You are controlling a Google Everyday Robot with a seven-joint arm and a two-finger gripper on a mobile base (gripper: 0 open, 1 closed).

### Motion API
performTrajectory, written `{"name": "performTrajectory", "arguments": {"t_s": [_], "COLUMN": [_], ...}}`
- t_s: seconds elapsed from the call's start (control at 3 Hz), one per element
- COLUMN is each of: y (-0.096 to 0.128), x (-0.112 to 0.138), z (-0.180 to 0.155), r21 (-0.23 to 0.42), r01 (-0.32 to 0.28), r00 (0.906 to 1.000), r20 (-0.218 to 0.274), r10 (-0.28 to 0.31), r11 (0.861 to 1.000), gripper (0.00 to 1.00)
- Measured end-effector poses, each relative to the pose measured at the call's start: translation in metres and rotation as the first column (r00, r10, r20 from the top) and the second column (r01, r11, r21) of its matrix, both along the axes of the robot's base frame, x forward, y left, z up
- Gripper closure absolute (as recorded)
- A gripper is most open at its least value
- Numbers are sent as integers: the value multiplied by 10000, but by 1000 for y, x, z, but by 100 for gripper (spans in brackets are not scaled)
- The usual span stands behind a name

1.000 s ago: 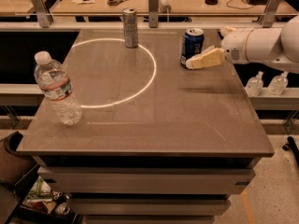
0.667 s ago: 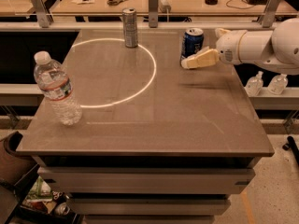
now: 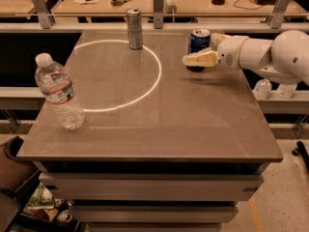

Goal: Move pepsi can near water bottle

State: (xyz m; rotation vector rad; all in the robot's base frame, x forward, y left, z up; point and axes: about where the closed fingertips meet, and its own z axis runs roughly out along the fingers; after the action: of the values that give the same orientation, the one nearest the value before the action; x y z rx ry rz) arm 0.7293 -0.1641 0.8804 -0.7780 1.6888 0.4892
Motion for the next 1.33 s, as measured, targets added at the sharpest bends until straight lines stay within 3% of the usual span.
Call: {"name": "performTrajectory", "arguments": {"t_s": [1.0, 1.33], "y": [10, 13], "x": [1, 1], "z": [-2, -3], "r21": [34, 41], "r01": [-149, -187], "r00": [9999, 9998], "r20": [-37, -46], "r10": [149, 188], "r11": [9999, 9998], "gripper": [88, 100]}}
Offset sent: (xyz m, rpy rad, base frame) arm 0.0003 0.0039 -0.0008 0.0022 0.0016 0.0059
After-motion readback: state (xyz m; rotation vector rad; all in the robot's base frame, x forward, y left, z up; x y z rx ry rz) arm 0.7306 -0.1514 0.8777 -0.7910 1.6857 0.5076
